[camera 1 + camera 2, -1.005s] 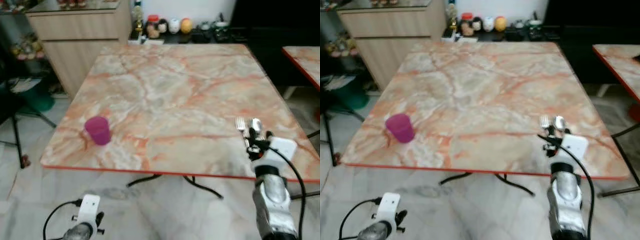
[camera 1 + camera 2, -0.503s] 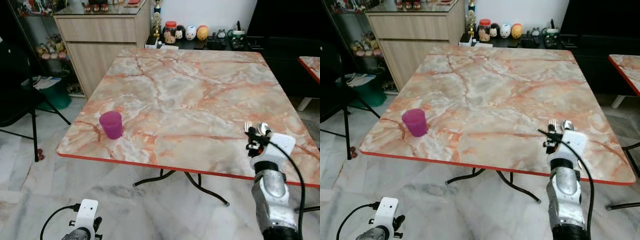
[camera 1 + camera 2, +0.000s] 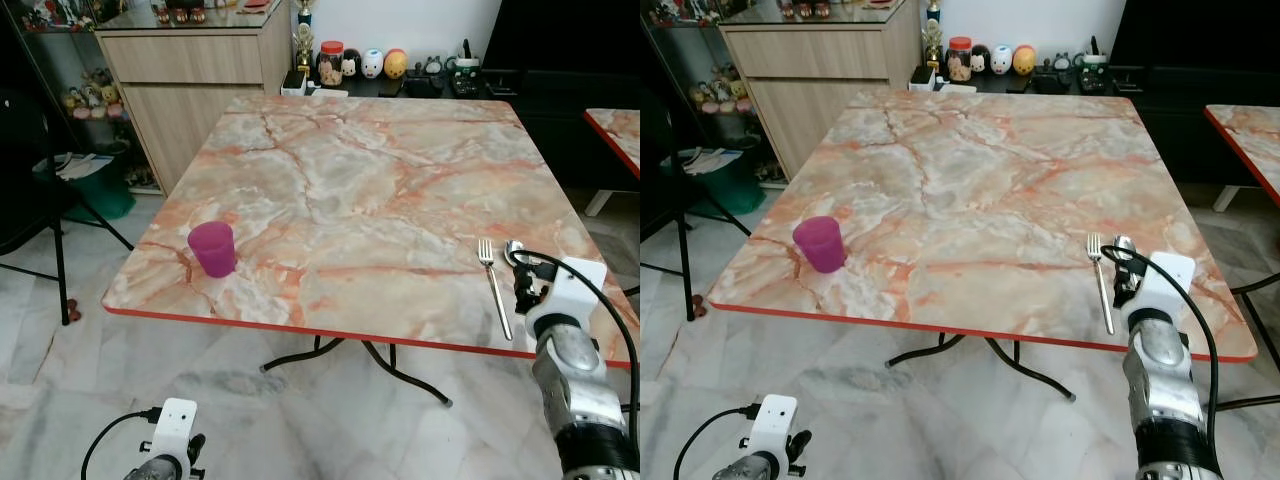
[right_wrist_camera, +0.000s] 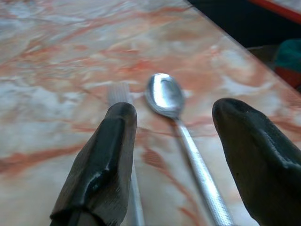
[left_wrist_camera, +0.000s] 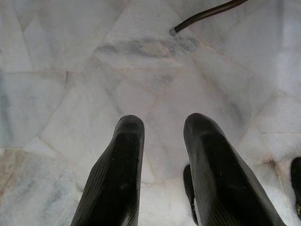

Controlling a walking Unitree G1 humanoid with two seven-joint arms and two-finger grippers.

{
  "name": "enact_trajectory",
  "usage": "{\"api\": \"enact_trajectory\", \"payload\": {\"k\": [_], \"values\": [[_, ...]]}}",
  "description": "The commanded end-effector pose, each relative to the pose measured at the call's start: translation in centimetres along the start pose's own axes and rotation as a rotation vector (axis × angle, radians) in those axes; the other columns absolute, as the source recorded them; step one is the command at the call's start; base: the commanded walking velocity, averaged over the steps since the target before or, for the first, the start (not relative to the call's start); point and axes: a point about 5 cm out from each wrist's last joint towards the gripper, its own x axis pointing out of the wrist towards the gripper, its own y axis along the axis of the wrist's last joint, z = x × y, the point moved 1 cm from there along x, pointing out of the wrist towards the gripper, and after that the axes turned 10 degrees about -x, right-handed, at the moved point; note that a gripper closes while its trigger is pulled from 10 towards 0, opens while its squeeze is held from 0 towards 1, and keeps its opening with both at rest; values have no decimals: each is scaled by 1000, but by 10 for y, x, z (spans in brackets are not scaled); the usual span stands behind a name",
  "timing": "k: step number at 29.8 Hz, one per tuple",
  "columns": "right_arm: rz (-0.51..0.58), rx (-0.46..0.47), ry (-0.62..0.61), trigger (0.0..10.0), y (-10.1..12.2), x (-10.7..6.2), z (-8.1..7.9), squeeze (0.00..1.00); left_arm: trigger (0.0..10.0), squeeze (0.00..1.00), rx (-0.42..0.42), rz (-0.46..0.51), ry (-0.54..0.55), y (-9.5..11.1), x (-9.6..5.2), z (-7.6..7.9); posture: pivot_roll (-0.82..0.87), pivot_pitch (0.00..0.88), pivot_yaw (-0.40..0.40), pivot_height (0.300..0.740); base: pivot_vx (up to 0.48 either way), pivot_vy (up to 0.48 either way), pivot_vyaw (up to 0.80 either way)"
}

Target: Setting the table

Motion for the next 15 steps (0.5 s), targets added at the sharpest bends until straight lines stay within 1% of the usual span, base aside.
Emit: {"api": "enact_trajectory", "payload": {"k": [1, 5, 6, 10, 15], "values": [[-20, 29, 38, 10000, 4, 5, -4, 1000, 10000, 0, 14, -8, -5, -3, -1, 1, -19, 0, 21, 740, 0, 0, 0], [-52, 44, 61, 10000, 7, 11, -10, 1000, 10000, 0, 17, -8, -6, -3, -1, 1, -19, 0, 21, 740, 0, 0, 0], [-62, 46, 80, 10000, 8, 13, -14, 0, 10000, 0, 17, -8, -5, -3, -1, 1, -14, 0, 20, 740, 0, 0, 0], [-82, 25, 130, 10000, 10, 17, -23, 0, 10000, 0, 17, -10, -4, -4, -1, 2, -11, 0, 18, 740, 0, 0, 0], [-116, 31, 133, 10000, 11, 22, -24, 0, 10000, 0, 15, -17, -1, -6, -1, 1, -12, 0, 19, 740, 0, 0, 0]]}}
